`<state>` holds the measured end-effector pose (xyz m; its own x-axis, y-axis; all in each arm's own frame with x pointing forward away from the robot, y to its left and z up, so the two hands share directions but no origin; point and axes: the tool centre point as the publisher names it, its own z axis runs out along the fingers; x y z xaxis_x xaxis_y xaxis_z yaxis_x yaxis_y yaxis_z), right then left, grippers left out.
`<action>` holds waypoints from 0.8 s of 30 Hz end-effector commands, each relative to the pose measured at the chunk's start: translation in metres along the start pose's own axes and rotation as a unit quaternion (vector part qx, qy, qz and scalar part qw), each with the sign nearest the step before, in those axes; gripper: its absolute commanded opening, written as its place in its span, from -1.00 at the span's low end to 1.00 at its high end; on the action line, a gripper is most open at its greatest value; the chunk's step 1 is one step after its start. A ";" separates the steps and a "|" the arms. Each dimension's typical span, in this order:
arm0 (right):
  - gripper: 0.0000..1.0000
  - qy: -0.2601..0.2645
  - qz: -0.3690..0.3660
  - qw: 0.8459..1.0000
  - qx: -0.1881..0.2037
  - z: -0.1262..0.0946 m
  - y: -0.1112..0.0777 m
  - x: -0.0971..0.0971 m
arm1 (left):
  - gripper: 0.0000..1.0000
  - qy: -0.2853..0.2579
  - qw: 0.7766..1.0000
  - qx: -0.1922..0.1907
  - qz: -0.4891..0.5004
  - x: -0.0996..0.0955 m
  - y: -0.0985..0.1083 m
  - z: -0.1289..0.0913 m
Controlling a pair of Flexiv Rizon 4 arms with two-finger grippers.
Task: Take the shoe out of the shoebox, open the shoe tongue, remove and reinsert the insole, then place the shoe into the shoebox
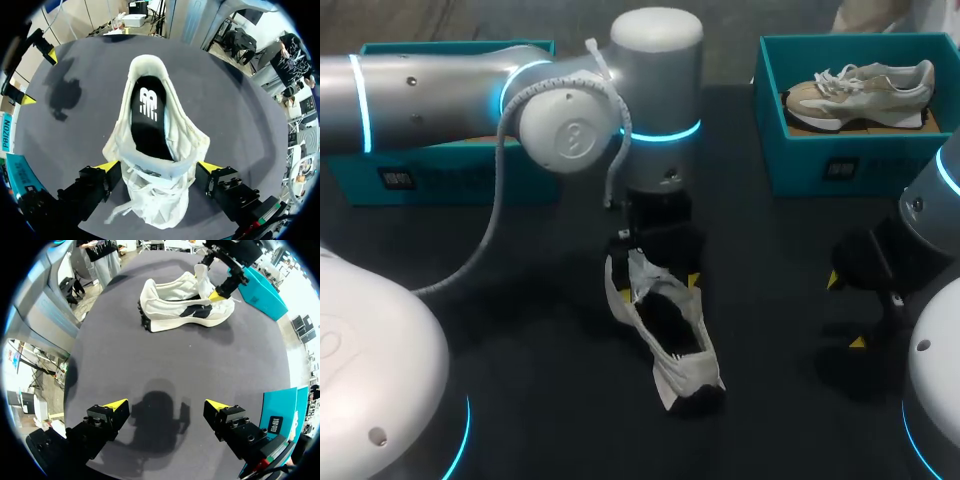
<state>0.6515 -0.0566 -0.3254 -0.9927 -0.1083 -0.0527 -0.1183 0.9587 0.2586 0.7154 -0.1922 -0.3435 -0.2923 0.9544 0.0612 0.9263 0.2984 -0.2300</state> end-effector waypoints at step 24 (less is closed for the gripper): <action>1.00 -0.001 0.000 1.000 0.002 0.000 0.000 0.001 | -0.40 -0.039 0.999 -0.037 -0.006 0.009 0.014 -0.063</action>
<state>0.6515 -0.0566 -0.3254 -0.9927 -0.1083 -0.0527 -0.1183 0.9587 0.2586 0.7383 -0.1728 -0.2825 -0.3224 0.9463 -0.0252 0.9363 0.3148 -0.1558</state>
